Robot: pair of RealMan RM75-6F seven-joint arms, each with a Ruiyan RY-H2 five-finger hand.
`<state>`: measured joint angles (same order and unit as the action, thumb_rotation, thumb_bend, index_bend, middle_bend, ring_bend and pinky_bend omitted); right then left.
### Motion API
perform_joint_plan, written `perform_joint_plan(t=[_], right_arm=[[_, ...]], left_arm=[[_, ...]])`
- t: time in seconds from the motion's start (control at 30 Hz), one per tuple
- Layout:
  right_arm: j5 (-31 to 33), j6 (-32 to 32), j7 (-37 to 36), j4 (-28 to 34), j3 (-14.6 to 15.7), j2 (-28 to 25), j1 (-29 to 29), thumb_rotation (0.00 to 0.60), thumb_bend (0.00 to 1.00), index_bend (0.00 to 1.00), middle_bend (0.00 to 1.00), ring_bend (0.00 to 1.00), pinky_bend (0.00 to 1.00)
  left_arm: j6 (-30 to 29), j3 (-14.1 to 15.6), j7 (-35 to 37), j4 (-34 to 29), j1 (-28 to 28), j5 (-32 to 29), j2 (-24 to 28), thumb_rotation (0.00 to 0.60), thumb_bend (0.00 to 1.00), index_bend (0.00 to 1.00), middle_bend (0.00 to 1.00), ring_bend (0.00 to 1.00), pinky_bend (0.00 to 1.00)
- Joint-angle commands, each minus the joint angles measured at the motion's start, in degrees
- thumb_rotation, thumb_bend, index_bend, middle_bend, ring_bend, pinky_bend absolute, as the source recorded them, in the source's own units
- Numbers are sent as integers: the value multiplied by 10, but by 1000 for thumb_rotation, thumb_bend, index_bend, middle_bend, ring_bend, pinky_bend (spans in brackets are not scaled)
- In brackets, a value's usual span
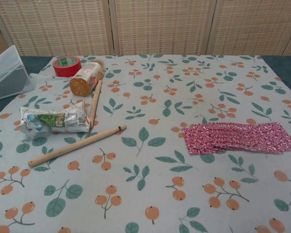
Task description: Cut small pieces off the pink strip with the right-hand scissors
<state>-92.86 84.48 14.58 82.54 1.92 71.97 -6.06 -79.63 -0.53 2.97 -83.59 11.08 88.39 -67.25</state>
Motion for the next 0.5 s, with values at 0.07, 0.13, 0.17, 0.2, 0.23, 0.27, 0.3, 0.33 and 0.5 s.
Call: perform_joint_plan(t=[0.07, 0.13, 0.17, 0.2, 0.23, 0.27, 0.3, 0.33, 0.5], right_arm=[[4, -2, 3, 4, -3, 0, 0, 600, 81, 0, 0, 0, 3], [5, -2, 2, 3, -3, 1, 1, 600, 80, 0, 0, 0, 10], [5, -2, 0, 4, -4, 1, 2, 600, 80, 0, 0, 0, 17], [5, -2, -5, 6, -5, 1, 1, 600, 79, 0, 0, 0, 31], [5, -2, -7, 7, -5, 1, 1, 600, 86, 0, 0, 0, 44], [5, 0, -8, 7, -6, 1, 2, 600, 112, 0, 0, 0, 58], [3, 7, -7, 4, -10, 4, 3, 600, 161, 0, 17, 2, 68], [0, 15, -6, 0, -13, 9, 3, 600, 216, 0, 68, 26, 76], [-6, 40, 4, -38, -23, 45, 8, 600, 413, 0, 512, 640, 643]], left_arm=[[2, 0, 0, 1, 1, -1, -1, 600, 482, 254, 270, 224, 397], [2, -1, 1, 1, 1, -1, -1, 600, 482, 254, 270, 223, 398], [2, -1, 1, 0, 1, -1, -1, 600, 482, 254, 270, 223, 398], [2, 0, 3, 0, 1, -1, 0, 600, 483, 254, 270, 224, 398], [3, 1, 6, -1, 1, 0, 1, 600, 483, 254, 270, 224, 397], [4, 1, 9, 0, 2, 0, 1, 600, 483, 254, 271, 224, 397], [7, 1, 13, 2, 4, 0, 1, 600, 483, 254, 271, 224, 397], [10, 1, 15, 5, 5, 0, 0, 600, 483, 254, 272, 224, 398], [31, 4, 15, -5, 6, -16, 10, 600, 483, 255, 276, 225, 399]])
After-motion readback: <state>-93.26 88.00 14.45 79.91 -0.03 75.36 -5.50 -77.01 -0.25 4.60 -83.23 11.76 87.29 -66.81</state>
